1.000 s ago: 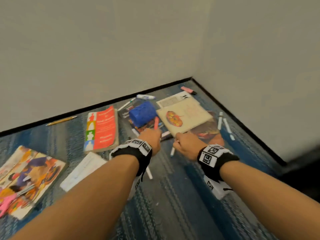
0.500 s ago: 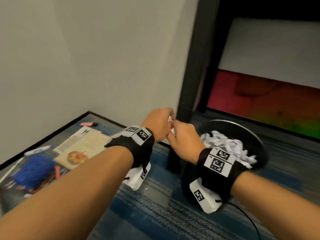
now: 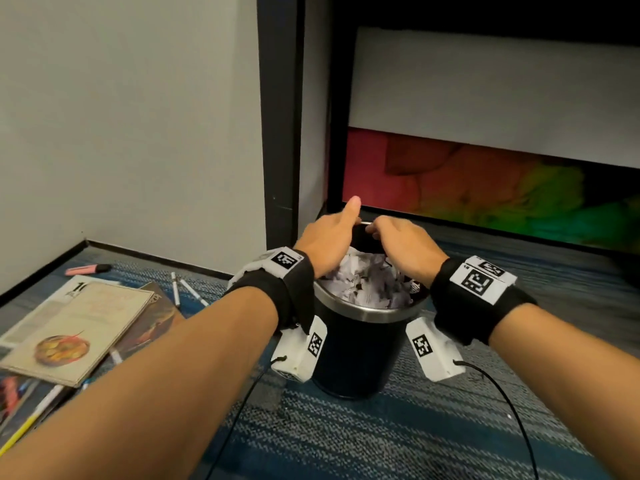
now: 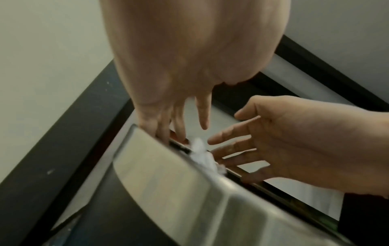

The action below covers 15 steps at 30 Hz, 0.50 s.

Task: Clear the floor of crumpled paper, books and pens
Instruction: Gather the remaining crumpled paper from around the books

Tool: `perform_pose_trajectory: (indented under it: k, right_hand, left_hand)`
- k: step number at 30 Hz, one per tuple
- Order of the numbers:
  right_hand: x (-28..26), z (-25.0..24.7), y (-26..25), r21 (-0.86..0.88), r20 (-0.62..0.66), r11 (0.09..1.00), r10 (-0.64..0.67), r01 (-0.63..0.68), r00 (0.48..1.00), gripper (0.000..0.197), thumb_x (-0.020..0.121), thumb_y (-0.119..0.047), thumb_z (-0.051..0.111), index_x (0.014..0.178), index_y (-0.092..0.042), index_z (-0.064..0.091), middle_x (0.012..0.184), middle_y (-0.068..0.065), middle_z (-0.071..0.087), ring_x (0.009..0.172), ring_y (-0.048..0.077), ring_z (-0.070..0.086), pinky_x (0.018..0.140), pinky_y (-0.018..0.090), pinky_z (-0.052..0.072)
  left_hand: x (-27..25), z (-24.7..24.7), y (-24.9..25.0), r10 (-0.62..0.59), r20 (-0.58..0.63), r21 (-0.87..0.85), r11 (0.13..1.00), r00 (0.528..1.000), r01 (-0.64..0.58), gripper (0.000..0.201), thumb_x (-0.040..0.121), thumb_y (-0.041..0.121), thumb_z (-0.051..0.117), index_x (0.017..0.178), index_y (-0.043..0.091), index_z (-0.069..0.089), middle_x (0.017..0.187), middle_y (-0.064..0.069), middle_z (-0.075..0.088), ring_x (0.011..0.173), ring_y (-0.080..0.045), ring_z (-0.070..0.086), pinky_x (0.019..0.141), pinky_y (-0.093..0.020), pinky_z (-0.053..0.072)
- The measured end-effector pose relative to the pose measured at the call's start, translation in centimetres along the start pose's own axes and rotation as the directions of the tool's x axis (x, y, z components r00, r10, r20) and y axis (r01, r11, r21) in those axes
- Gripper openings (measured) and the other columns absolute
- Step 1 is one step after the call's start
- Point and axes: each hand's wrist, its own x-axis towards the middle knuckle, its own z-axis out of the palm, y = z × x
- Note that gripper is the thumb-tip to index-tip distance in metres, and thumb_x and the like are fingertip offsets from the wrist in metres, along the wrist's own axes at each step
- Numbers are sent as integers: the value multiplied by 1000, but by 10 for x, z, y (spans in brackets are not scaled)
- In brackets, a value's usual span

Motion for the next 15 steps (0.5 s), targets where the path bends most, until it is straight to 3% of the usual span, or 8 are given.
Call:
perform_pose_trajectory:
  k: [2,5,9,13,15]
  right_hand:
    - [5,4,-8,-24,-81,998,-53,51,995,29,94,-30,41,95,-13,65,99,9,67,95,28,59,82,37,46]
    - [13,17,-34,-170,-94,966,-215,197,972,19,87,-32,51,88,-18,64,91,3,64,89,24,59,74,34,46]
    - [16,49,-88,-315,-20,871,-403,377,915,24,88,-38,49,92,-18,62,97,7,58,94,28,57,82,42,49]
    - [21,105,-140,-300,113,810,-495,504,862,32,89,-40,47,103,-15,62,110,10,57,105,30,54,91,48,46]
    - [19,141,-165,-257,189,773,-548,579,815,32,89,-39,48,103,-14,62,109,11,57,103,32,55,89,47,47]
  left_hand:
    - [-1,-14,-3,89,-140,109,991,986,-74,50,98,50,34,97,13,68,97,-7,71,93,-24,65,89,-43,50]
    - [-5,-42,-14,122,-225,225,972,967,-70,18,93,34,49,82,25,60,79,1,69,75,-21,65,77,-41,54]
    - [-26,-88,-43,78,-260,449,892,962,49,16,94,30,49,97,23,63,88,-2,69,83,-25,63,76,-39,53]
    - [-69,-136,-92,-123,-313,499,822,942,274,18,90,30,50,97,21,64,94,-6,70,89,-28,64,81,-40,53]
    - [-103,-160,-124,-242,-352,512,759,904,402,18,90,33,50,95,22,64,96,-7,70,93,-28,64,83,-39,52]
